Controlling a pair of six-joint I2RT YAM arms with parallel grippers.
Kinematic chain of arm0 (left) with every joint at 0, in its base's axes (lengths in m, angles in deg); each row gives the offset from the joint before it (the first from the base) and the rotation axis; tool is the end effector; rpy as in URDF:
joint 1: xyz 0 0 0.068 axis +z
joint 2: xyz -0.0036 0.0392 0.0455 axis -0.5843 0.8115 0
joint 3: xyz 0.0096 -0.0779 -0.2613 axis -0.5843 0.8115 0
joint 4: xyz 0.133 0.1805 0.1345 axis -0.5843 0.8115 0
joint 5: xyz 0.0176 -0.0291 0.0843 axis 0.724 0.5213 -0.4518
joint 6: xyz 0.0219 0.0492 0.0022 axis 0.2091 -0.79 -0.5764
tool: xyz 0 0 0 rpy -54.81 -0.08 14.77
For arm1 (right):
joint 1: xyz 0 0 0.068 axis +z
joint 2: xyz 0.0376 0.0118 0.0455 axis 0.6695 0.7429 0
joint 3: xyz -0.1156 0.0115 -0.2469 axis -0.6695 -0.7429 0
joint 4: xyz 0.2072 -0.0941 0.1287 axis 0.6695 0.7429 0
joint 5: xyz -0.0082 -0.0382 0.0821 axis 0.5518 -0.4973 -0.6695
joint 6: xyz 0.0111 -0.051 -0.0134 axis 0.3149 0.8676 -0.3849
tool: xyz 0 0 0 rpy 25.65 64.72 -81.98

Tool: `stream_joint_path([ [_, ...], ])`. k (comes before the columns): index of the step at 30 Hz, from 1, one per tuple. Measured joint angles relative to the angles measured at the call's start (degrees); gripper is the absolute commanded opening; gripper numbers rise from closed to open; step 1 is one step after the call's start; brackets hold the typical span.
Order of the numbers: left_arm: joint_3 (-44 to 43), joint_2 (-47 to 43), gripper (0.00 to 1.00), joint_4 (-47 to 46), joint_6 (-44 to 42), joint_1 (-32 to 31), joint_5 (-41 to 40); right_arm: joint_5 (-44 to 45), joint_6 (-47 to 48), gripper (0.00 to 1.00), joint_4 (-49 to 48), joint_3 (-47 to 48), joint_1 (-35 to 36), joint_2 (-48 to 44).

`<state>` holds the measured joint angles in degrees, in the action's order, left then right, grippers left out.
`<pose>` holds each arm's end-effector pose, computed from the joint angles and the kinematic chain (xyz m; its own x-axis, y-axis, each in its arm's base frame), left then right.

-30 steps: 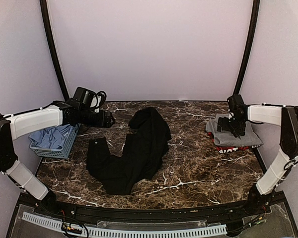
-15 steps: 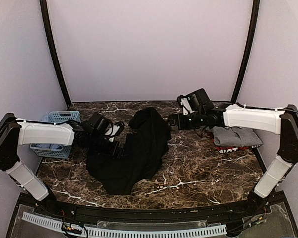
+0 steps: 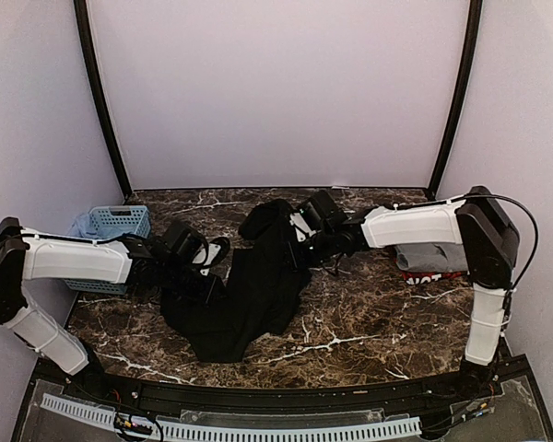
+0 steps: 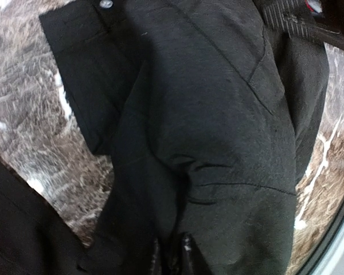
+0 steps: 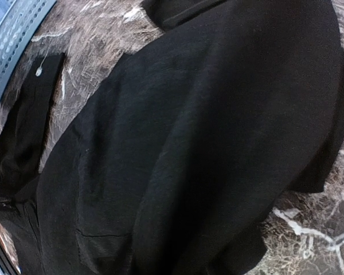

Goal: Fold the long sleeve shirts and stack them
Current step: Pick up the crumpled shirt from the center of the board, then place the crumpled shirt at the center of the board.

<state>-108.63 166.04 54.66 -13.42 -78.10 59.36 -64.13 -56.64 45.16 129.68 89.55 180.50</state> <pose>0.2129 -0.2021 0.1866 -0.7806 0.2499 -0.5729 0.5063 0.7902 -0.3453 0.2851 0.3163 0.1914 -0.7803 -0.2363 -0.5790 -0.4957 0.7982 0.3423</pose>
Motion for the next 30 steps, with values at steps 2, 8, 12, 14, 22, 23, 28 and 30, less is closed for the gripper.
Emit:
stream_joint_path([
  [2,-0.4,0.1,0.00,0.3,-0.3,0.0,-0.9,0.7,0.5,0.00,1.0,0.9,0.0,-0.2],
  [8,-3.5,-0.2,0.00,1.1,-0.5,0.8,-3.9,6.3,2.9,0.00,6.9,1.8,-1.4,-7.0],
  [12,-7.0,-2.4,0.00,2.2,-0.5,3.7,-4.3,9.9,4.9,0.00,11.4,3.1,-4.1,-16.7],
  [14,-9.7,-4.0,0.00,3.0,-0.5,6.0,-4.3,11.5,6.3,0.00,13.7,5.6,-5.2,-21.2],
  [22,-26.2,-9.2,0.00,4.3,-1.6,9.4,-5.0,16.9,11.2,0.00,21.9,18.7,-6.5,-27.5],
  [23,-28.5,-9.7,0.00,4.6,-1.9,9.4,-5.2,17.5,11.6,0.00,22.6,19.1,-6.6,-27.6],
  [28,-31.7,-10.2,0.00,5.9,-2.6,9.4,-4.5,18.4,12.0,0.00,24.8,18.7,-6.7,-27.8],
  [30,-31.7,-9.4,0.00,6.8,-2.6,9.4,-3.9,17.6,11.2,0.00,24.7,17.3,-6.7,-28.8],
])
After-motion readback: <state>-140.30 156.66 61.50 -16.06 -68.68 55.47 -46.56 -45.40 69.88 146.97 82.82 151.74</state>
